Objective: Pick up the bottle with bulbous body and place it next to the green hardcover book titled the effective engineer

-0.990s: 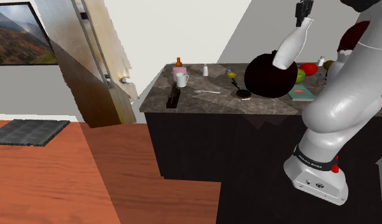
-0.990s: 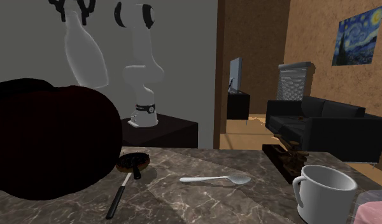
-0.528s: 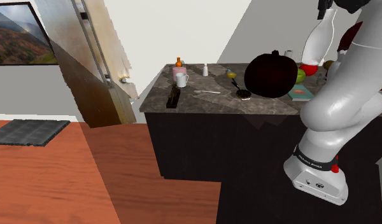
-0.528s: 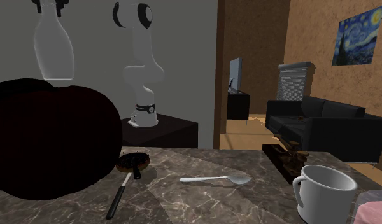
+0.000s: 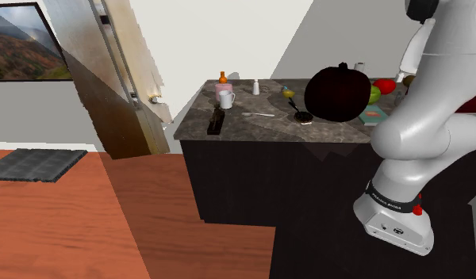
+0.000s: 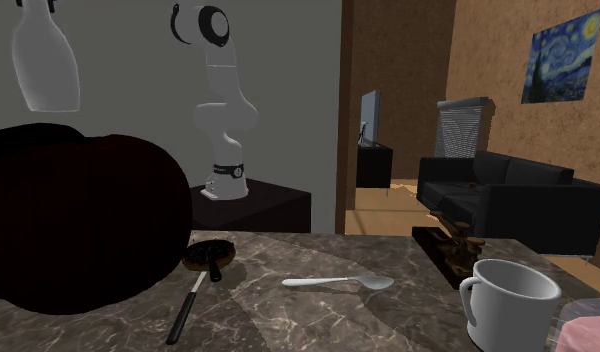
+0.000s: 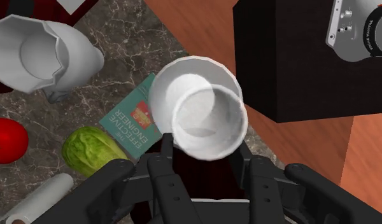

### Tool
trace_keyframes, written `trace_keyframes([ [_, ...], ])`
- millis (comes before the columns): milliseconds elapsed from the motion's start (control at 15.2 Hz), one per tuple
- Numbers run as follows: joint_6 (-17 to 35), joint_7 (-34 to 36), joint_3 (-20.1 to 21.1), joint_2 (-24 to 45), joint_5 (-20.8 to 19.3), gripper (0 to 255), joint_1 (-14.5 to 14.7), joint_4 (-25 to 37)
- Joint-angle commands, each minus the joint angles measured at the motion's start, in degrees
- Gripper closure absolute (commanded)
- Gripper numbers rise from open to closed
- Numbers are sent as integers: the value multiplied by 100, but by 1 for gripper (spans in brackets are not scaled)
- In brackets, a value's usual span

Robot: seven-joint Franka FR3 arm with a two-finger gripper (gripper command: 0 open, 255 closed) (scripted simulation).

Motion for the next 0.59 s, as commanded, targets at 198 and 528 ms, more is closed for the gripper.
trace_keyframes([
  [198, 107, -291, -92, 139, 99, 255, -218, 22],
  [528, 669, -84, -34, -282, -192, 255, 54, -889],
])
